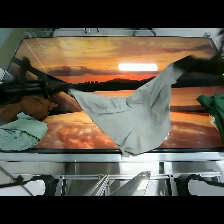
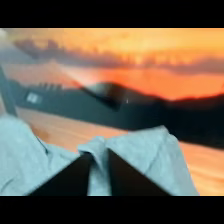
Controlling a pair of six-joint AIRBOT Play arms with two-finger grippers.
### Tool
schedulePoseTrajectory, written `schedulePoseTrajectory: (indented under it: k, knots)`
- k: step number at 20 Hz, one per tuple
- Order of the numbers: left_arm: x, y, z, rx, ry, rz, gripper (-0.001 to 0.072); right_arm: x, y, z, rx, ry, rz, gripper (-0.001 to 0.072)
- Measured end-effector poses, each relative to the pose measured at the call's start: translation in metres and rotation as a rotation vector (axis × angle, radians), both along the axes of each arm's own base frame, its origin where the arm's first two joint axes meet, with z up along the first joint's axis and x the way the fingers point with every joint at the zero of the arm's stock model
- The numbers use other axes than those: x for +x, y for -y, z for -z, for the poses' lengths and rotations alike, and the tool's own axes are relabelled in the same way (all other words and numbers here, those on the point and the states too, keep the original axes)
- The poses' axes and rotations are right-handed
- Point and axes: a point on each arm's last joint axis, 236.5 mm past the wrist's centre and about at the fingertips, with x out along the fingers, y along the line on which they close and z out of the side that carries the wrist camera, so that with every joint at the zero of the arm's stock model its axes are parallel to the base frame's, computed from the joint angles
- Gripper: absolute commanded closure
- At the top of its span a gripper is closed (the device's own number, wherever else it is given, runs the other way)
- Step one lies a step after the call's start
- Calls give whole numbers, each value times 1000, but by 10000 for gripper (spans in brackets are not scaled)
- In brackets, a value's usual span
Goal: Fold the shirts.
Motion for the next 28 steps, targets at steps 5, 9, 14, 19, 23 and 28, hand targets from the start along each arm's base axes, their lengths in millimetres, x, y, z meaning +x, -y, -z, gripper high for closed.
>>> schedulePoseTrajectory:
  k: [5, 9, 14, 19, 23, 28]
  knots:
    - [19, -8, 20, -102, -74, 85, 415, 3, 18, 49, 99, -134, 23, 146]
    - [-29, 27, 29, -46, -174, 279, 413, -36, 57, 63, 140, -285, 15, 160]
    - [-106, 98, 62, 48, -275, 487, 413, -109, 78, 107, 215, -563, 10, 314]
    - [-161, 141, 94, 139, -333, 618, 413, -173, 71, 161, 243, -808, 45, 314]
    - [-173, 159, 110, 203, -346, 627, 413, -197, 60, 183, 253, -891, 65, 313]
    - [-178, 177, 123, 262, -324, 625, 413, -207, 26, 192, 209, -931, -10, 314]
